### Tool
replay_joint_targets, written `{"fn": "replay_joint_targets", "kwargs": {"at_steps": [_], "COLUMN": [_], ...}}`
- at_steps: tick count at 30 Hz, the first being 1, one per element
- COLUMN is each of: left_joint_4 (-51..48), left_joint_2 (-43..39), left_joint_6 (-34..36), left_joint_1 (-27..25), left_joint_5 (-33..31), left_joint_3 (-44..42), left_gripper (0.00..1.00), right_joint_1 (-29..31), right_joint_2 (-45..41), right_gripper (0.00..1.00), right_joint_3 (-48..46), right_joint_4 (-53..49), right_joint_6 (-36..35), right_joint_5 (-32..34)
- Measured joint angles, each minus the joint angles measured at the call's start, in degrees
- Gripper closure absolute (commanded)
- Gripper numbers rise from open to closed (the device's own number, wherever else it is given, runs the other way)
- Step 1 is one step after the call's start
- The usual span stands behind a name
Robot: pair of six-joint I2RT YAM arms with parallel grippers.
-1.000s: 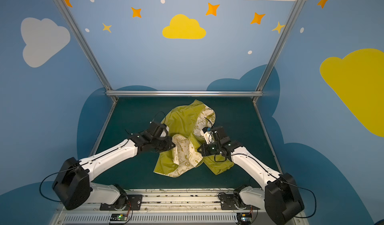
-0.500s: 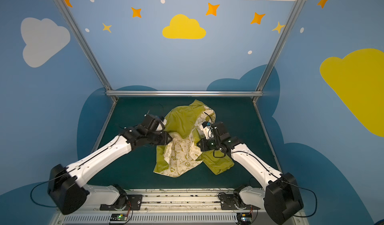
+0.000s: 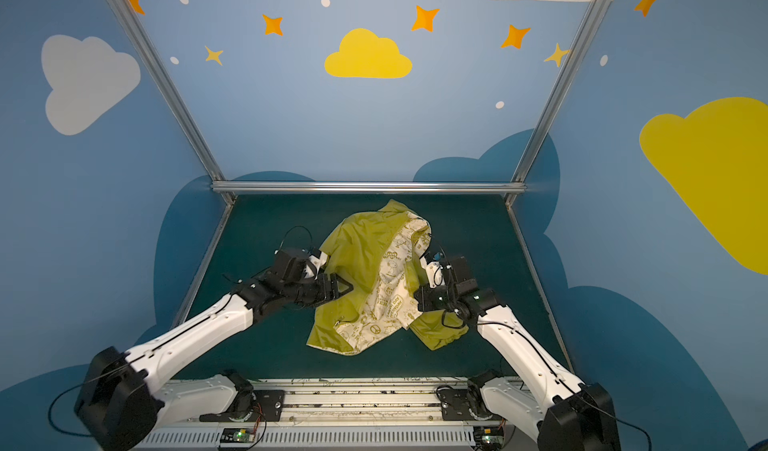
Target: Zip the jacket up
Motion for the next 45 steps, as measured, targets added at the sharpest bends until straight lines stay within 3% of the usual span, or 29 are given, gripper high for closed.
{"fn": "replay_joint_targets", "kwargs": {"at_steps": [3,15,23,32,45], "left_joint_4": [-3.0,-12.8,-17.8,-13.6,3.9], "left_joint_2": [0.1,22.1,25.9,29.2,27.3], "left_joint_6": [3.0,20.8,28.0,25.5,11.8], "left_joint_1": [-1.8,-6.0,-6.5,-10.3,-13.3], "left_joint_5": [-0.2,-1.9,-7.2,-1.7,11.5], "left_joint_3": [-1.4,10.1,12.7,9.6,7.2], "left_gripper": [0.2,0.2,0.2,0.21,0.25], "right_joint_1": [0.0,0.0,0.0,0.0,0.0], "right_joint_2": [-1.3,1.4,2.2,2.3,-0.6], "right_gripper": [1.0,1.0,1.0,1.0,1.0], "right_joint_3": [-4.1,-4.5,-4.5,-4.5,-4.5], "right_joint_4": [4.5,7.6,8.5,8.5,7.1], "right_joint_6": [0.5,1.9,2.4,2.4,2.5], "right_joint_5": [-2.0,-6.3,-7.3,-7.6,-6.7]}}
